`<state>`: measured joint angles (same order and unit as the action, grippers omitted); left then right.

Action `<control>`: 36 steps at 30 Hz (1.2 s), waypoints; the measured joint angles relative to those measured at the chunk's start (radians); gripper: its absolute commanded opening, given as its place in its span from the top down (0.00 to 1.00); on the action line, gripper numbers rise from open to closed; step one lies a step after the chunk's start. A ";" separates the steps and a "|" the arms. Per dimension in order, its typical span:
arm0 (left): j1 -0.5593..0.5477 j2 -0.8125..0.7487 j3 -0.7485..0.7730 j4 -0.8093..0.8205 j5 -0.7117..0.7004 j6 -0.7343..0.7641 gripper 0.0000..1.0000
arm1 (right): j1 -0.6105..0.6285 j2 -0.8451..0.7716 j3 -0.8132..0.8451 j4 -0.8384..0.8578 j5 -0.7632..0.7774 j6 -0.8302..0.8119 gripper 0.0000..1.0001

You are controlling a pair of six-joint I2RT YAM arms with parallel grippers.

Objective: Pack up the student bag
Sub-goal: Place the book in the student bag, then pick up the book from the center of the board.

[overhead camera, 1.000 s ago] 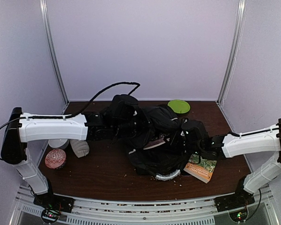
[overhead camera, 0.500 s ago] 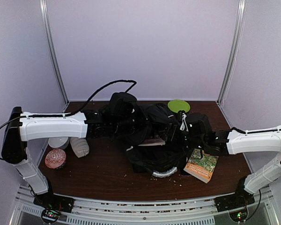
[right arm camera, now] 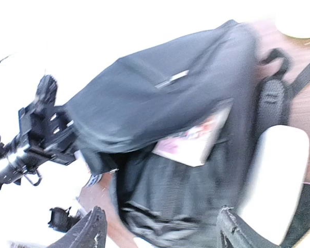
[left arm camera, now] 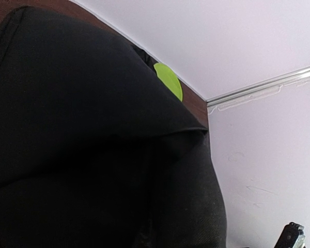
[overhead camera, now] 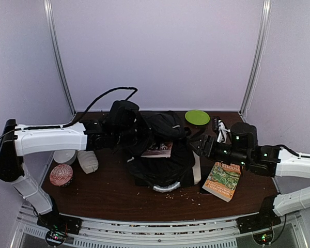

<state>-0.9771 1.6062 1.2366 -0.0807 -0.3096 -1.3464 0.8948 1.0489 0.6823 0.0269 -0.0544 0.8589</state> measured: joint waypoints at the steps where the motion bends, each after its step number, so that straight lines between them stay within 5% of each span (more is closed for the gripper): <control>1: 0.004 -0.016 -0.011 -0.008 -0.012 0.006 1.00 | -0.008 -0.039 -0.018 -0.018 0.025 -0.001 0.28; 11: 0.028 -0.182 -0.098 -0.144 -0.130 0.155 1.00 | -0.136 -0.098 -0.179 -0.117 0.127 0.042 0.28; 22: 0.022 -0.126 -0.212 -0.101 0.016 0.286 1.00 | -0.155 -0.084 -0.200 -0.244 0.169 0.065 0.27; 30: 0.016 -0.126 -0.264 -0.063 0.042 0.336 1.00 | -0.219 -0.292 -0.186 -0.518 0.317 0.099 0.26; 36: 0.016 -0.126 -0.264 -0.058 0.043 0.362 1.00 | -0.299 -0.455 -0.318 -0.603 0.281 0.224 0.18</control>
<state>-0.9615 1.4807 0.9726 -0.1383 -0.2668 -0.9848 0.5961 0.5934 0.3645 -0.5766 0.2268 1.0832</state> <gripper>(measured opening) 0.038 0.790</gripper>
